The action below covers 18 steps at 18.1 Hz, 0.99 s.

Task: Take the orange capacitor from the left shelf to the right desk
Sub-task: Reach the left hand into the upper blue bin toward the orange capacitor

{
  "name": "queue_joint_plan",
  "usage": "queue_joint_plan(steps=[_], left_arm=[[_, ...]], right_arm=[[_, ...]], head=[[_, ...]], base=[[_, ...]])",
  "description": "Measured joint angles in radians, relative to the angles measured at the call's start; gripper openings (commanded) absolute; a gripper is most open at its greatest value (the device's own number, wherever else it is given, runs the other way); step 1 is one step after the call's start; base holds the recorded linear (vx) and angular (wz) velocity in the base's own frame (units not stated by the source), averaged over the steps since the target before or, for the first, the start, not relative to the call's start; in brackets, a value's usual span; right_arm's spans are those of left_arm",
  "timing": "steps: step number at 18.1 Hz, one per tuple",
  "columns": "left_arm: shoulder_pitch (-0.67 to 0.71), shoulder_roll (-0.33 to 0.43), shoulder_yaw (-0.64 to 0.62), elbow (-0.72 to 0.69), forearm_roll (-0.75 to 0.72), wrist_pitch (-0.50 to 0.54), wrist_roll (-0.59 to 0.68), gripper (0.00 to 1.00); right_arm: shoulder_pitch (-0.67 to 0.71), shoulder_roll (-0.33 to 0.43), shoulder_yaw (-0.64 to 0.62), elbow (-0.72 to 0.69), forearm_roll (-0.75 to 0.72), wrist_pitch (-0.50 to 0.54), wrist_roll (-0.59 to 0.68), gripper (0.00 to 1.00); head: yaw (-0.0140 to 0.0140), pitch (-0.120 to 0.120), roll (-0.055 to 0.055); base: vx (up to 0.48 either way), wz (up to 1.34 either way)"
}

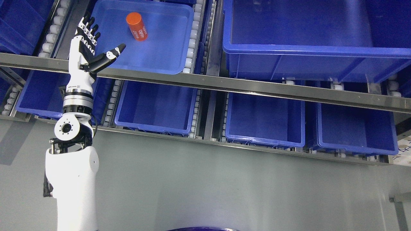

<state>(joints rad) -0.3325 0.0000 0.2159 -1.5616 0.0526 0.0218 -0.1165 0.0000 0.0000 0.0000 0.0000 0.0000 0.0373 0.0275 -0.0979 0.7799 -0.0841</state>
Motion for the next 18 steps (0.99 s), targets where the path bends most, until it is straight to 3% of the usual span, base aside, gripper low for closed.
queue_joint_plan(steps=[10,18], left_arm=[[-0.055,0.024,0.004,0.060,-0.006,-0.001,-0.003,0.99],[-0.230,0.117,-0.093,0.306,-0.024,-0.012,-0.004,0.99]], right_arm=[[0.000,0.000,0.000,0.000,0.000,0.000,0.004,1.00],[0.000,0.000,0.000,0.000,0.000,0.000,0.004,1.00]], head=[[0.0000,0.000,0.000],[0.0000,0.000,0.000]], base=[[0.000,0.00],[0.017,0.00]])
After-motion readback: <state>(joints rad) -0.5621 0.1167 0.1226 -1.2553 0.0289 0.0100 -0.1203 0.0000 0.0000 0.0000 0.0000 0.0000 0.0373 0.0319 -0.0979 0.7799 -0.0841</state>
